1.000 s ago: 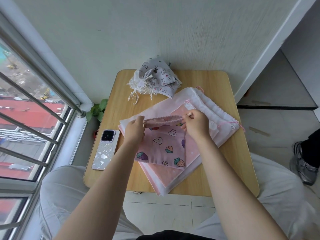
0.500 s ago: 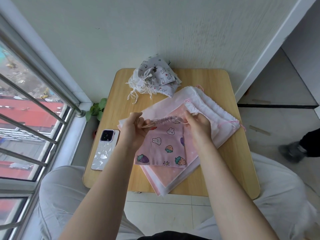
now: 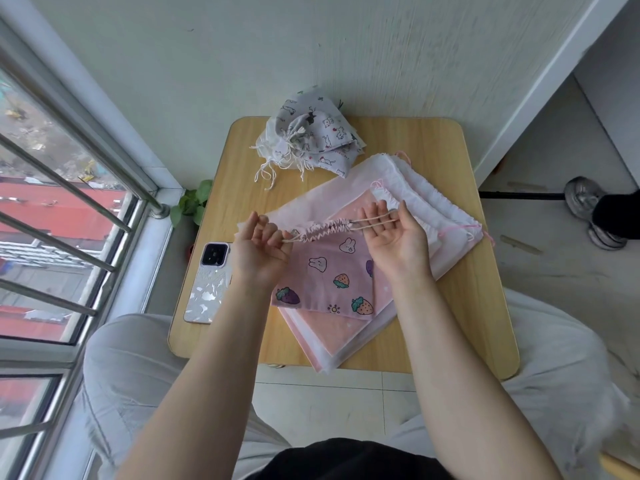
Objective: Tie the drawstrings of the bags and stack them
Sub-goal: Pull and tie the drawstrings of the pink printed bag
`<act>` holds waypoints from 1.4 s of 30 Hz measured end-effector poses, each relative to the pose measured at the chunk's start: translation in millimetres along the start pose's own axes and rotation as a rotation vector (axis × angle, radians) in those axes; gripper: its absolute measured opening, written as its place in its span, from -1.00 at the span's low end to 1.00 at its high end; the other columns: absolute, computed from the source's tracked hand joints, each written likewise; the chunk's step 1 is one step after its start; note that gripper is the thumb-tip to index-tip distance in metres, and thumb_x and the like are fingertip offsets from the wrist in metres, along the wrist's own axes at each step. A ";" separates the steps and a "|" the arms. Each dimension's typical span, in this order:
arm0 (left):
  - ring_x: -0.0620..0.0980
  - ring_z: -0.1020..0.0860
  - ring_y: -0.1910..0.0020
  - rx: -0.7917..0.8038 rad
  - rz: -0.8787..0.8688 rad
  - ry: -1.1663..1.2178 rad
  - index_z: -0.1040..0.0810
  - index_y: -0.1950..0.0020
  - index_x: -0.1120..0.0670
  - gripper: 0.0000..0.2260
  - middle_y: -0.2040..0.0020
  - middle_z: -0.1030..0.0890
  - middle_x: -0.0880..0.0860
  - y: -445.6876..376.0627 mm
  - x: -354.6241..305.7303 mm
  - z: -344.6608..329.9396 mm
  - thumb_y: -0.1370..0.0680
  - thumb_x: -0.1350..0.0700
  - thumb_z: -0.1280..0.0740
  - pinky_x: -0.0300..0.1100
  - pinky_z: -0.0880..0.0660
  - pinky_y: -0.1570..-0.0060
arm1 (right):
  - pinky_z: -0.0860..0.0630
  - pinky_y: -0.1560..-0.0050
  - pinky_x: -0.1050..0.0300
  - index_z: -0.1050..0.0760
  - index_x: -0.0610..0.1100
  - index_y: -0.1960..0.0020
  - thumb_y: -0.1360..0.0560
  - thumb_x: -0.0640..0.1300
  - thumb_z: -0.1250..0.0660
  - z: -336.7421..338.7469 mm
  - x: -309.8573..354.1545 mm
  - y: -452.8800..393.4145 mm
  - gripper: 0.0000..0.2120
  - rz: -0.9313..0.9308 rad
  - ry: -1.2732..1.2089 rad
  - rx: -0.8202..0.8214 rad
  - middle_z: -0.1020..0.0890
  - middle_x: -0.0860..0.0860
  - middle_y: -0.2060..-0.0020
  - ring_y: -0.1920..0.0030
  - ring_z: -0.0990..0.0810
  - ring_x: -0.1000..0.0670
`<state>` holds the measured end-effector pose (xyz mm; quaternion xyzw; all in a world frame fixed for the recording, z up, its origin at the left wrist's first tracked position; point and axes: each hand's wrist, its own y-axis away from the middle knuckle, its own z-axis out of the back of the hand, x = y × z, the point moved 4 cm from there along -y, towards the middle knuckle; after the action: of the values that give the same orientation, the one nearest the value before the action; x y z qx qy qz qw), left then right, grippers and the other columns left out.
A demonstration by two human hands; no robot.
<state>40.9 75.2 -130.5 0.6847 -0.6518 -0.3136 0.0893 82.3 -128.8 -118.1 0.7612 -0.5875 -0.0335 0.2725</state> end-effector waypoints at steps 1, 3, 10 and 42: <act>-0.10 -0.19 0.50 0.005 -0.014 -0.050 -0.48 0.20 0.11 -0.80 0.39 -0.17 -0.05 1.0 0.7 -2.1 -0.60 0.08 -0.28 -0.26 -0.44 0.35 | -0.49 -0.28 -0.10 -0.48 -0.22 0.12 -0.62 -0.13 -0.25 -0.3 -1.0 -0.1 -0.80 -0.002 0.021 0.010 -0.61 -0.09 0.27 0.22 -0.66 -0.06; -0.11 -0.18 0.51 0.020 -0.037 -0.136 -0.54 0.10 0.13 -0.86 0.41 -0.16 -0.05 1.6 1.7 -6.6 -0.60 0.10 -0.28 -0.29 -0.40 0.41 | -0.56 -0.12 0.03 -0.53 -0.17 0.08 -0.61 -0.16 -0.25 -1.2 -2.7 0.5 -0.85 -0.007 0.113 0.050 -0.53 -0.02 0.31 0.32 -0.56 0.03; -0.15 -0.16 0.57 -0.050 -0.135 -0.650 -0.56 -0.03 0.14 -0.87 0.51 -0.21 -0.08 4.2 -0.2 -7.7 -0.64 0.23 -0.21 -0.32 -0.15 0.59 | -0.36 0.45 0.29 -0.59 -0.17 -0.06 -0.58 -0.25 -0.26 7.6 -12.7 -1.5 -0.86 -0.052 0.431 0.010 -0.47 -0.01 0.33 0.46 -0.35 0.11; -0.06 -0.37 0.40 0.385 -0.077 -1.443 -0.57 0.09 0.26 -0.94 0.36 -0.48 0.07 22.5 40.6 -45.2 -0.54 0.29 -0.31 -0.27 -0.34 0.39 | -0.53 0.18 0.35 -0.65 -0.07 0.06 -0.50 -0.19 -0.40 -51.0 -31.6 17.7 -0.92 0.287 1.398 0.265 -0.64 0.10 0.02 0.12 -0.60 0.29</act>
<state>44.9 20.7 -95.7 0.3349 -0.5674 -0.5683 -0.4928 76.0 -83.7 -75.3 0.5467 -0.3693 0.5685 0.4915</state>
